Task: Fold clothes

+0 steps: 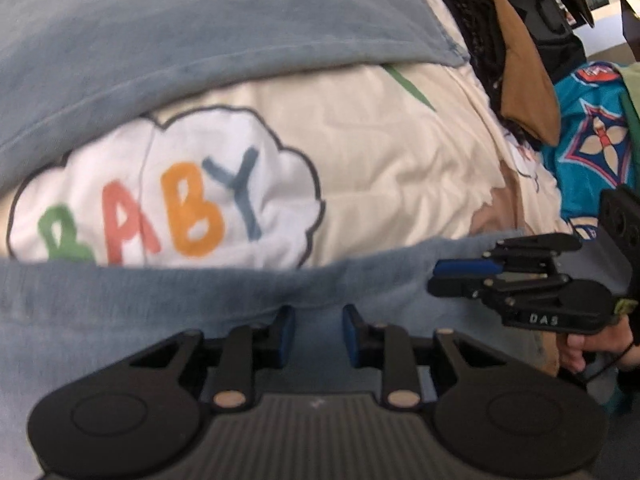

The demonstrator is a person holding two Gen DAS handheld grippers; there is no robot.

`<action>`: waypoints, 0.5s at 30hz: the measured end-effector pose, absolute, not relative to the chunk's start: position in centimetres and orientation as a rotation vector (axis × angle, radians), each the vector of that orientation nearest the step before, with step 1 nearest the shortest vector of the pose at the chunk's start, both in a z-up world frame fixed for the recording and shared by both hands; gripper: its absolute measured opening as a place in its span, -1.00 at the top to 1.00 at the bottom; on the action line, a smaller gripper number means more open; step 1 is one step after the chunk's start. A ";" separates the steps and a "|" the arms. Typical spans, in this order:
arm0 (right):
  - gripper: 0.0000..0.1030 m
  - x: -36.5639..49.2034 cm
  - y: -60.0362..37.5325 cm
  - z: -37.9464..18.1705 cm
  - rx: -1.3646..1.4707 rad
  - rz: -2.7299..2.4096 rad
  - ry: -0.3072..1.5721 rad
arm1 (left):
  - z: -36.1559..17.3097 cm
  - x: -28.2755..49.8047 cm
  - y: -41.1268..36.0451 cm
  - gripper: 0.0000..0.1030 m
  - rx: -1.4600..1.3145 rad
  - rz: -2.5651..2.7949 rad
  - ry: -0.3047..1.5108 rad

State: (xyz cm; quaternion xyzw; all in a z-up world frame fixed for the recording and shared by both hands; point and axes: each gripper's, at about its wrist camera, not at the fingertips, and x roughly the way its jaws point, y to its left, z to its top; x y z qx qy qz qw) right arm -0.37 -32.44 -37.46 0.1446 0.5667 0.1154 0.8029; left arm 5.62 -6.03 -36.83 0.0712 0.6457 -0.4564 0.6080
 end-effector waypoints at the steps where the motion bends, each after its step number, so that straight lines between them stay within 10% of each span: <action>1: 0.63 -0.1 -32.4 -37.5 0.302 0.241 1.210 | -36.9 5.6 -6.3 0.57 0.184 -1.053 1.481; 4: 0.76 0.6 -32.5 -37.5 0.289 0.215 1.191 | -37.1 5.8 -6.5 0.94 0.229 -1.043 1.453; 15: 0.67 0.7 -33.1 -35.7 0.306 0.265 1.161 | -34.9 6.6 -5.4 0.89 0.118 -1.085 1.424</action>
